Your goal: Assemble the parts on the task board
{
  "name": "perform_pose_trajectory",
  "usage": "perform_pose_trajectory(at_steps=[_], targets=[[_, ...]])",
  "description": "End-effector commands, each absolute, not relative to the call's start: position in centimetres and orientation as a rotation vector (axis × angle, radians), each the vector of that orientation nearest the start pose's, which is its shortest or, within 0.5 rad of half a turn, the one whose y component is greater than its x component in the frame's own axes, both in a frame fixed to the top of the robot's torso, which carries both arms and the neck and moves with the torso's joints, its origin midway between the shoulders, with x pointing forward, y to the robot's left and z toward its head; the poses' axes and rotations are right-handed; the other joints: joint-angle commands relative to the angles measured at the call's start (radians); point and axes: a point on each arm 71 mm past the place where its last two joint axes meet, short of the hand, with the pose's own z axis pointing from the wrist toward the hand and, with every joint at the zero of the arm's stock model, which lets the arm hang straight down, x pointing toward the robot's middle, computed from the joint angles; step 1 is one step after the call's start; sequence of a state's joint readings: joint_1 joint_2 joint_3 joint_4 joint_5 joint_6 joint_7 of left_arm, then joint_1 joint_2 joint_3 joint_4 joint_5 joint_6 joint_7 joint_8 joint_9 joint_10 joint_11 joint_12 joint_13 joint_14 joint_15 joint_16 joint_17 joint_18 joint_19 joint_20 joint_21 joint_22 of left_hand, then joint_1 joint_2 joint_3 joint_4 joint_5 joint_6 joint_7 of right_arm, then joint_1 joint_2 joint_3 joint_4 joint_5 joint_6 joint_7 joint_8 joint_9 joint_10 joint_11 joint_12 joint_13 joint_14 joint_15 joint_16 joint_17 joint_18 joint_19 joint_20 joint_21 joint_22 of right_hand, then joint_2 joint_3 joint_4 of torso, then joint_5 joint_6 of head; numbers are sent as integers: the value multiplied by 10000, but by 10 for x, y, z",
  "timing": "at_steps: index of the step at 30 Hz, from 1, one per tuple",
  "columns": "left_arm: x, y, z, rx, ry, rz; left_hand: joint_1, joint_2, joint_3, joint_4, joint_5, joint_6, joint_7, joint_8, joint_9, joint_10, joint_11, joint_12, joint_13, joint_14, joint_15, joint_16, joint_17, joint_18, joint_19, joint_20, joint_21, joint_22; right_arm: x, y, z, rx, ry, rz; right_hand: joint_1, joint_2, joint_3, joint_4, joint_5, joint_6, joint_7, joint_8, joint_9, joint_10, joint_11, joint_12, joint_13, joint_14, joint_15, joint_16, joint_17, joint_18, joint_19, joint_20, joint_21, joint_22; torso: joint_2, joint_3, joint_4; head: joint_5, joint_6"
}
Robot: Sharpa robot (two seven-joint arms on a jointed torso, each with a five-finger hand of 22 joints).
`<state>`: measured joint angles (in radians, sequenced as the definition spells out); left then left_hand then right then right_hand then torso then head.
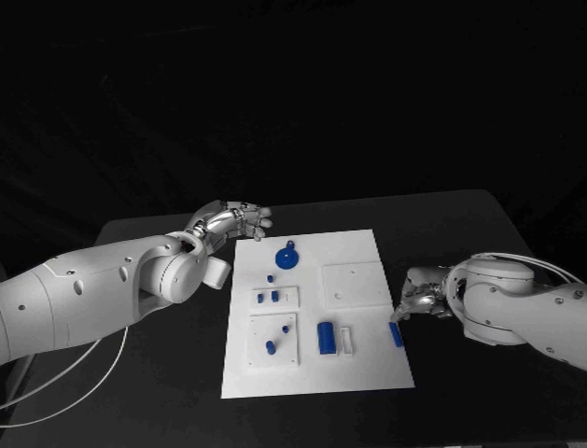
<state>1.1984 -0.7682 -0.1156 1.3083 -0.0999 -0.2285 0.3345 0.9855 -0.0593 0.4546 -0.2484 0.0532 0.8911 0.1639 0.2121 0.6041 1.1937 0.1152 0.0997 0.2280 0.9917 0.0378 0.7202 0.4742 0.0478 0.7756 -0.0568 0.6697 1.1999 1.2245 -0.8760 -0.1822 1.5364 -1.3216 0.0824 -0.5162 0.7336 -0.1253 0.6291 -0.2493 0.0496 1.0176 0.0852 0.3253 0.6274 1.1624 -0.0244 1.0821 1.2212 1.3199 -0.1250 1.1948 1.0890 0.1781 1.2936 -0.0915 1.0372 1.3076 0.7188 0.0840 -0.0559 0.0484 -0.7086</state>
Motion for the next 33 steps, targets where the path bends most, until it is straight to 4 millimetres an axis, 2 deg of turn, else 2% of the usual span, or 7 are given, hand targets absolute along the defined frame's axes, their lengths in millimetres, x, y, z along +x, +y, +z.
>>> perform_pose_trajectory(at_steps=[1, 5, 10, 24, 27, 31, 33], targets=[[515, 231, -220, -10536, 15586, -14084, -85, -36, -2, 57, 8, -64, -7, 47, -9, -63, -6, -56, 10, 29, 69, -42, 13, 126, 36, 24, -58, 14, 457, -242, -262, -1076, 22958, 865, -208, -26, -61, 87, -10, -67, 3, 37, 50, -113, -5, -97, -40, 1, -42, 14, 16, 837, -30, 86, 16, 110, 5, -8, 9, -42, -17], [515, 231, -221, -10557, 15629, -14075, -86, -37, -2, 58, 8, -64, -7, 47, -10, -63, -6, -56, 10, 29, 70, -44, 16, 126, 36, 25, -59, 16, 455, -243, -270, -998, 23222, 850, -573, 40, -80, 349, -8, -178, 27, -21, 113, -161, 17, -170, -57, -24, -20, -24, 0, 837, -93, 107, -15, 103, 5, -6, 11, -69, -42], [515, 231, -221, -10559, 15642, -14077, -94, -41, -6, 63, 6, -67, -6, 47, -11, -67, -5, -57, 10, 28, 71, -49, 21, 125, 35, 26, -61, 19, 451, -241, -277, -1000, 23507, 916, -736, 49, 26, 447, -8, -269, 52, -84, 145, -186, 40, -207, -59, -31, -1, -47, -9, 837, -133, 111, -21, 111, 5, -5, 10, -78, -63], [516, 231, -221, -10552, 15653, -14085, -106, -38, -8, 75, 6, -75, -4, 46, -14, -74, -1, -60, 10, 27, 72, -60, 35, 124, 35, 27, -69, 28, 450, -236, -294, -754, 23394, 1115, -605, 229, 242, 246, -8, -336, 90, -179, 162, -192, 78, -231, -47, -27, 37, -64, -14, 837, -158, 115, 9, 133, 8, -3, 13, -105, -135], [516, 231, -221, -10555, 15659, -14079, -109, -36, -9, 78, 7, -77, -3, 46, -15, -75, -1, -61, 10, 27, 73, -62, 38, 124, 35, 28, -70, 29, 451, -236, -294, -724, 23372, 1089, -482, 373, 393, 184, -8, -324, 90, -192, 173, -182, 79, -235, -45, -25, 39, -72, -17, 837, -159, 114, 9, 129, 6, 1, 10, -107, -150], [516, 231, -222, -10557, 15673, -14080, -109, -35, -8, 79, 7, -77, -3, 46, -15, -75, -1, -61, 10, 28, 73, -63, 39, 124, 35, 28, -70, 29, 453, -238, -295, -687, 23355, 1030, -366, 429, 492, 112, -8, -317, 87, -196, 179, -177, 76, -235, -43, -22, 37, -73, -17, 837, -159, 110, 11, 129, 2, -5, 10, -100, -163], [516, 231, -222, -10559, 15673, -14074, -112, -34, -9, 81, 7, -79, -2, 45, -16, -77, 0, -61, 10, 28, 73, -64, 42, 124, 35, 28, -71, 31, 454, -238, -295, -676, 23358, 1028, -159, 642, 732, 54, -8, -297, 84, -199, 189, -162, 72, -235, -42, -18, 33, -77, -19, 837, -157, 107, 10, 125, 1, -7, 8, -98, -168]])
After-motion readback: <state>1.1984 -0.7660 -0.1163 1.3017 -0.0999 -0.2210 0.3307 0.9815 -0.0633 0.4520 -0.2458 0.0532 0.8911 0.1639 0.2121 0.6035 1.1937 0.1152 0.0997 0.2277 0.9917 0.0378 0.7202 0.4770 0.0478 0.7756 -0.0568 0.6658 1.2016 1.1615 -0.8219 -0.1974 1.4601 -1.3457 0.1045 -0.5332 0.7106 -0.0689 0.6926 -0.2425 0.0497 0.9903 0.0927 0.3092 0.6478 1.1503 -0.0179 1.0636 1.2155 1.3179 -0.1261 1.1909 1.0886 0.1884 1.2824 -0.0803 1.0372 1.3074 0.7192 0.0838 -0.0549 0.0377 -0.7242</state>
